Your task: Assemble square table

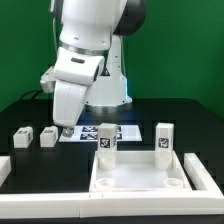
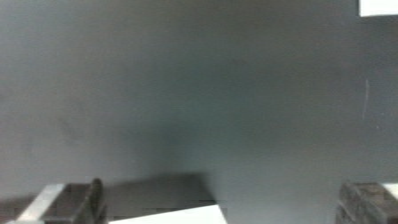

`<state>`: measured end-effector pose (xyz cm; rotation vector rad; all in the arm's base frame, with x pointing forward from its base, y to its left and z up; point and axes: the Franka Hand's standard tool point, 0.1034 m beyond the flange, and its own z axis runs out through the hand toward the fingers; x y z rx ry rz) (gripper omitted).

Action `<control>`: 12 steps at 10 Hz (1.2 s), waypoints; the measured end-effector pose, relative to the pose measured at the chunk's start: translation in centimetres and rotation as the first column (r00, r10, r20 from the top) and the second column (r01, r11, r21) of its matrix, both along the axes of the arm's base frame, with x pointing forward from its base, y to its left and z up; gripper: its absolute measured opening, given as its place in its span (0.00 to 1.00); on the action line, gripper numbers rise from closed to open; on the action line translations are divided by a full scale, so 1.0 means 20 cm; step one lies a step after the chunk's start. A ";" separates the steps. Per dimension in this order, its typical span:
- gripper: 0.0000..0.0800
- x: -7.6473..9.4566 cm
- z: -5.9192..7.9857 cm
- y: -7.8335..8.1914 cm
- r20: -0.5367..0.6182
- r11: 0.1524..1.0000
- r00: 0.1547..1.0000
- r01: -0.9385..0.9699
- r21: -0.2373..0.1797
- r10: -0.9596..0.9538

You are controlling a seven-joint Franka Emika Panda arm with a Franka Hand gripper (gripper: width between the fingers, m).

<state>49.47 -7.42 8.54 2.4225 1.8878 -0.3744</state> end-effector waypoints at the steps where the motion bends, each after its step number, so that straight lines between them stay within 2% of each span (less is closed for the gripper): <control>1: 0.81 0.00 0.00 0.00 0.004 1.000 1.000 0.024 -0.002 -0.024; 3: 0.81 -0.01 -0.01 0.01 0.019 0.992 0.992 0.128 -0.009 -0.128; 4: 0.81 -0.06 -0.03 -0.03 0.018 0.974 0.975 0.224 -0.019 -0.223; 6: 0.81 -0.26 -0.09 -0.16 0.018 0.906 0.907 0.422 -0.027 -0.421; 8: 0.81 -0.36 -0.11 -0.28 0.019 0.838 0.839 0.544 -0.038 -0.544; 9: 0.81 -0.41 -0.12 -0.32 0.000 0.745 0.746 0.665 -0.039 -0.666; 10: 0.81 -0.40 -0.12 -0.31 0.010 0.714 0.715 0.699 -0.042 -0.699; 12: 0.81 -0.40 -0.12 -0.28 0.040 0.587 0.589 0.808 -0.055 -0.807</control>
Offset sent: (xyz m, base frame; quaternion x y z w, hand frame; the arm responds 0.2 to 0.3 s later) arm -0.0372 -0.0379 -0.0136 0.0426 -0.0312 0.2506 0.9667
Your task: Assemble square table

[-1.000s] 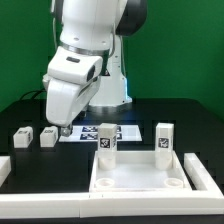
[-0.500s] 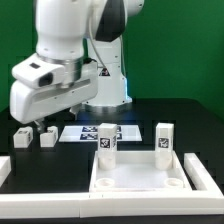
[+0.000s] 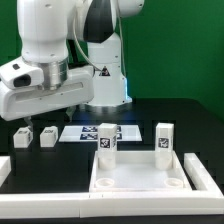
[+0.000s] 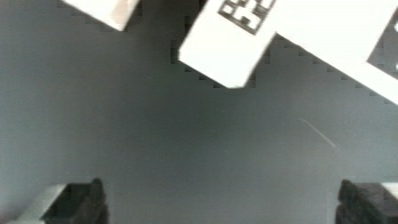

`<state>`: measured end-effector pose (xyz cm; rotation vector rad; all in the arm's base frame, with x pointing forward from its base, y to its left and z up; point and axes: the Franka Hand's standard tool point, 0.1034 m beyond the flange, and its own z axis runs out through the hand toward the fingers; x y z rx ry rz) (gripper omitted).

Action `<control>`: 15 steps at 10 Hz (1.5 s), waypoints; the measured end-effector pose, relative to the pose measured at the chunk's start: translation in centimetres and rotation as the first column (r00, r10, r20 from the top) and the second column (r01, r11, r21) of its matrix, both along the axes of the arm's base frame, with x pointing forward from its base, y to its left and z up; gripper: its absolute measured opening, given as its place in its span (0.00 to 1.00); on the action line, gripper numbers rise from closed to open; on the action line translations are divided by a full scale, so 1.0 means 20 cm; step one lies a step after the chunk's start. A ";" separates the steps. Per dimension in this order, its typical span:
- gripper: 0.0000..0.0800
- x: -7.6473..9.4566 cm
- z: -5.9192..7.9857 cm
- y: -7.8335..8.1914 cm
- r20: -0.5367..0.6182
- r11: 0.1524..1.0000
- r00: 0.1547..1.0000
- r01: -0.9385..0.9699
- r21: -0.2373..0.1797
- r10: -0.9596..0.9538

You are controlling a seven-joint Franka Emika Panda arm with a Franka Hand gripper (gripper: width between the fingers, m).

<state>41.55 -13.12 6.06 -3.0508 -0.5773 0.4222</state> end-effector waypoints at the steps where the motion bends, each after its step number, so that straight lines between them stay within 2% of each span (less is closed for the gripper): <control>1: 0.81 0.00 0.00 0.00 -0.001 1.000 1.000 0.018 -0.004 -0.018; 4: 0.81 -0.12 -0.01 -0.03 -0.099 0.993 0.988 0.117 -0.027 -0.120; 5: 0.81 -0.13 0.02 -0.03 -0.166 0.986 0.972 0.158 -0.054 -0.165; 6: 0.81 -0.14 0.01 0.00 -0.257 0.976 0.942 0.197 -0.095 -0.215; 7: 0.81 -0.13 -0.02 0.02 -0.313 0.969 0.918 0.220 -0.110 -0.244; 8: 0.81 -0.17 -0.09 0.03 -0.369 0.968 0.895 0.222 -0.117 -0.250; 10: 0.81 -0.16 -0.07 0.06 -0.473 0.972 0.850 0.193 -0.134 -0.234; 12: 0.81 -0.17 -0.09 0.08 -0.550 0.975 0.806 0.170 -0.143 -0.221; 15: 0.81 -0.21 -0.09 -0.02 -0.561 0.966 0.786 0.197 -0.168 -0.258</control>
Offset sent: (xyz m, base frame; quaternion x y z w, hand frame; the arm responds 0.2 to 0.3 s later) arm -0.0333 -0.0191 -0.0003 0.0455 -0.0961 0.0895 0.9903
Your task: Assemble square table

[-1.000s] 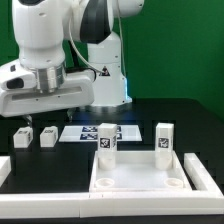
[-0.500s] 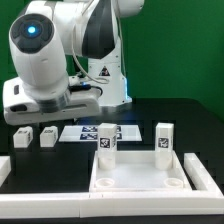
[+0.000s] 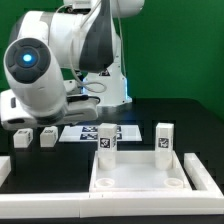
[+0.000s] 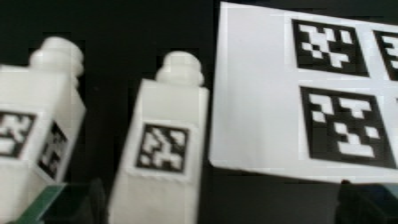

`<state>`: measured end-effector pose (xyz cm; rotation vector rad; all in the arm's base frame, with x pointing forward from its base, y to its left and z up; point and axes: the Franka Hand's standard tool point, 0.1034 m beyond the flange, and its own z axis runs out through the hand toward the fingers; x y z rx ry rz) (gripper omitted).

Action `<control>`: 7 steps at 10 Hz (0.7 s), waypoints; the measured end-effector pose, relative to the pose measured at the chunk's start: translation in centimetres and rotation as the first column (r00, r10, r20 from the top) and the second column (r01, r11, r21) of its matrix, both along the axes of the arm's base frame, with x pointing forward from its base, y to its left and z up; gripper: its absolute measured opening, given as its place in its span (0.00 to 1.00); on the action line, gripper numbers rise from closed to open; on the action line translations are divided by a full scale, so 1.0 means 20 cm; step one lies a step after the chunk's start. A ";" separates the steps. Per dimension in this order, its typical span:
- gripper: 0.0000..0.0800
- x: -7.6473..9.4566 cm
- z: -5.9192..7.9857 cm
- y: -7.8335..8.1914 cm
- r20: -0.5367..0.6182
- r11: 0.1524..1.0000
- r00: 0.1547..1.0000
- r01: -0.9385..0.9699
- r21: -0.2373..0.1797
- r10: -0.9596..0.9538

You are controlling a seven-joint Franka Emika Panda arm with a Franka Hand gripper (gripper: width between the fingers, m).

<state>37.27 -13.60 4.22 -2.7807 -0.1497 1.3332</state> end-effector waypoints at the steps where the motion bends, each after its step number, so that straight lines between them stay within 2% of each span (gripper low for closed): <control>1: 0.81 -0.02 0.00 -0.03 -0.010 1.000 1.000 0.009 -0.007 -0.009; 7: 0.81 -0.03 -0.02 -0.01 -0.018 1.000 1.000 0.000 0.020 0.000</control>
Offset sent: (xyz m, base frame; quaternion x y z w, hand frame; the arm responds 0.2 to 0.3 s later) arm 0.0000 0.0000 0.0000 0.0000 0.0000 0.0000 1.0000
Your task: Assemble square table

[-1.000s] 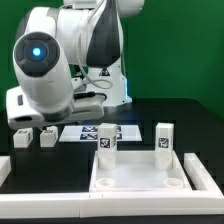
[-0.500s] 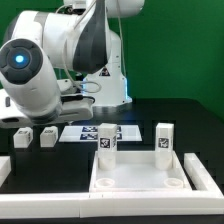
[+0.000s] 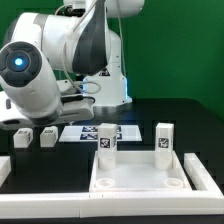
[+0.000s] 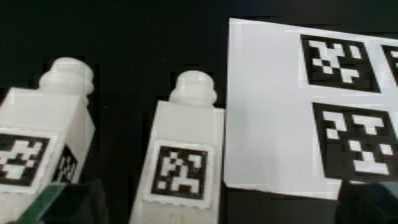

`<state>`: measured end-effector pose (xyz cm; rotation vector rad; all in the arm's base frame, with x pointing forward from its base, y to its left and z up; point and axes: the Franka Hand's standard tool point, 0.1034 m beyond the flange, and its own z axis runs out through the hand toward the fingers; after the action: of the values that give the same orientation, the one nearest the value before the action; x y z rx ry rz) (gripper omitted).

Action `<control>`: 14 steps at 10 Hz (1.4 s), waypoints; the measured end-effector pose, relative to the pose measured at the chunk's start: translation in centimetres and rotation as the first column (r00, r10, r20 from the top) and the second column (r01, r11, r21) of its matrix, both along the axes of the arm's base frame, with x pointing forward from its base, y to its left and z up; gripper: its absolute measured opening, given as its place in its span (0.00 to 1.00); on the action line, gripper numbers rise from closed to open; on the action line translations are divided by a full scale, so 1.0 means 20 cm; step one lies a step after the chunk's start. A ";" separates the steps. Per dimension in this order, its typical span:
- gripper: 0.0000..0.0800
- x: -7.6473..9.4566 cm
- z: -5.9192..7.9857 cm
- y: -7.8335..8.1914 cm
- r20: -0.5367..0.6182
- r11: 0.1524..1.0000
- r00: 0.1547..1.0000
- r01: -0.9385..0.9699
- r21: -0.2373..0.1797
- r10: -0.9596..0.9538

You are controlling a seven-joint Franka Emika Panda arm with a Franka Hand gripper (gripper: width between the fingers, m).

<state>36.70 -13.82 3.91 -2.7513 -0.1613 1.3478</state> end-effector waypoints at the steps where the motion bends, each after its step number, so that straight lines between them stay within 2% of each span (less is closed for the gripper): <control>1: 0.81 -0.04 -0.04 -0.03 -0.025 1.000 1.000 0.010 -0.004 -0.010; 2: 0.81 -0.07 -0.08 -0.04 -0.057 1.000 0.998 0.023 -0.015 -0.024; 4: 0.81 -0.09 -0.12 -0.01 -0.108 0.997 0.993 0.043 -0.064 -0.049; 8: 0.81 -0.09 -0.15 0.02 -0.108 0.999 0.994 0.018 -0.050 -0.023; 10: 0.51 -0.09 -0.15 0.03 -0.108 0.999 0.994 0.008 -0.040 -0.012; 11: 0.51 -0.09 -0.15 0.03 -0.108 0.999 0.994 0.003 -0.037 -0.007; 12: 0.36 -0.09 -0.15 0.03 -0.109 0.999 0.994 0.001 -0.035 -0.004; 14: 0.36 -0.08 -0.15 0.04 -0.109 1.000 0.994 -0.006 -0.029 0.003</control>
Offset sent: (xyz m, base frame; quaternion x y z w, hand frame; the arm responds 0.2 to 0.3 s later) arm -0.0050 0.0022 -0.0102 -0.0026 -0.0854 0.1270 0.9882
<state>35.03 -13.04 0.96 -2.6936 -0.1419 1.5094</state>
